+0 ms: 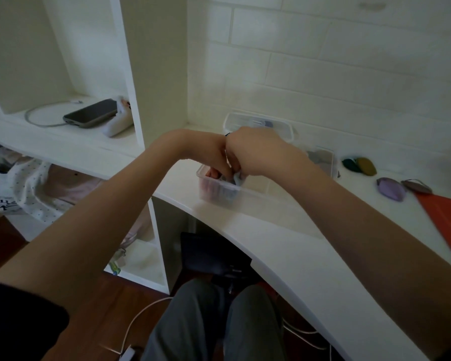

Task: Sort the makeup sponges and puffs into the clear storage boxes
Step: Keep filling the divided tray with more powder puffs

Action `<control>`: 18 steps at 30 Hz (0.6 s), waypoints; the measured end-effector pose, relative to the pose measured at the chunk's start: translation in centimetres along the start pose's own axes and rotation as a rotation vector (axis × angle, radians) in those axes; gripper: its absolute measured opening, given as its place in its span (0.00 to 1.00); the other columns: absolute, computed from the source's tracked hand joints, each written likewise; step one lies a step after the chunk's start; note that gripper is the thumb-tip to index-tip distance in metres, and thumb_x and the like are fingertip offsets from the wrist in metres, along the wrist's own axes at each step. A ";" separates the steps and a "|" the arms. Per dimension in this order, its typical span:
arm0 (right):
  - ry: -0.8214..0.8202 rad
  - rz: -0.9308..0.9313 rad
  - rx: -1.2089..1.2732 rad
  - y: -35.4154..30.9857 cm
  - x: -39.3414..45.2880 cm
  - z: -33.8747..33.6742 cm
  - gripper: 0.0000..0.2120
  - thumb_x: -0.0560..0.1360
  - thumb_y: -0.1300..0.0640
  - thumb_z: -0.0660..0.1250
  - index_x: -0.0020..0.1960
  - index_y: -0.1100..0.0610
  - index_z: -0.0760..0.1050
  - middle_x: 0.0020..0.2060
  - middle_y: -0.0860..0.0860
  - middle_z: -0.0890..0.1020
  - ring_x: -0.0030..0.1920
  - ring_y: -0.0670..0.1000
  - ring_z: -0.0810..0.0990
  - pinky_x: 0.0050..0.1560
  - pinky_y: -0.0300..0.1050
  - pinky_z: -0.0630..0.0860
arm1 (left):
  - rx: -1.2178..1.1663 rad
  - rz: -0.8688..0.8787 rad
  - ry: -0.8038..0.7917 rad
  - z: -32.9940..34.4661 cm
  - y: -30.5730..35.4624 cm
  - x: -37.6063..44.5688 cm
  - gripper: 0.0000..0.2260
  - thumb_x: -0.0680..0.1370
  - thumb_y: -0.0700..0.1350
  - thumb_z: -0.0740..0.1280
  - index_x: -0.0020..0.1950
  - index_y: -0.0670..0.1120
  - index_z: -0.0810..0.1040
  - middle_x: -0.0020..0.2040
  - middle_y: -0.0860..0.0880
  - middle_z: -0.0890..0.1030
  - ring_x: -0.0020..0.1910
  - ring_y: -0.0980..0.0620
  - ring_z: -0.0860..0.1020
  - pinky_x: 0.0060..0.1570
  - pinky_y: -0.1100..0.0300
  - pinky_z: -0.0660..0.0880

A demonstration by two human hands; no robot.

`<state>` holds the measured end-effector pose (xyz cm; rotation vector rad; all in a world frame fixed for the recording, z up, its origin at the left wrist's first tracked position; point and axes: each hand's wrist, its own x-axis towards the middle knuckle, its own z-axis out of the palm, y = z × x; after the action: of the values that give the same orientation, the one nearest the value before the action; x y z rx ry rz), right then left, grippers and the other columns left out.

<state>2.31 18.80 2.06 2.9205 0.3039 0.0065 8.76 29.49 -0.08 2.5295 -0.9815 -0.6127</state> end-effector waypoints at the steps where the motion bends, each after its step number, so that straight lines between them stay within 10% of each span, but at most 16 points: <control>1: -0.020 -0.015 0.020 0.2 0.2 0.1 0.08 0.68 0.60 0.74 0.47 0.55 0.80 0.41 0.52 0.76 0.42 0.54 0.76 0.42 0.45 0.73 | -0.013 0.023 -0.014 -0.1 0.1 -0.2 0.07 0.70 0.44 0.74 0.43 0.53 0.78 0.42 0.53 0.82 0.41 0.56 0.79 0.44 0.70 0.72; 6: -0.094 -0.027 0.286 2.1 -0.5 0.3 0.07 0.67 0.60 0.75 0.39 0.52 0.78 0.31 0.46 0.78 0.42 0.52 0.82 0.35 0.35 0.72 | -0.006 0.075 -0.091 -0.9 0.5 -1.1 0.11 0.73 0.41 0.71 0.43 0.57 0.74 0.31 0.60 0.76 0.30 0.66 0.74 0.32 0.75 0.68; 11: -0.075 0.017 0.423 3.7 -1.5 -0.8 0.12 0.71 0.63 0.67 0.38 0.46 0.78 0.38 0.47 0.82 0.46 0.50 0.81 0.48 0.42 0.76 | 0.042 0.052 -0.084 -0.8 0.4 -1.0 0.10 0.74 0.45 0.71 0.52 0.54 0.77 0.38 0.58 0.77 0.36 0.62 0.75 0.38 0.71 0.67; 18: -0.142 0.022 0.265 2.7 -1.3 -0.9 0.18 0.75 0.65 0.60 0.52 0.47 0.83 0.31 0.38 0.73 0.32 0.43 0.70 0.27 0.25 0.64 | 0.020 0.037 -0.082 -0.9 0.5 -1.2 0.11 0.74 0.44 0.71 0.55 0.52 0.77 0.39 0.56 0.76 0.37 0.60 0.73 0.39 0.68 0.66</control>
<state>1.55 16.11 3.51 3.1637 0.2674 -0.2562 8.18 30.12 1.19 2.5157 -1.0656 -0.7045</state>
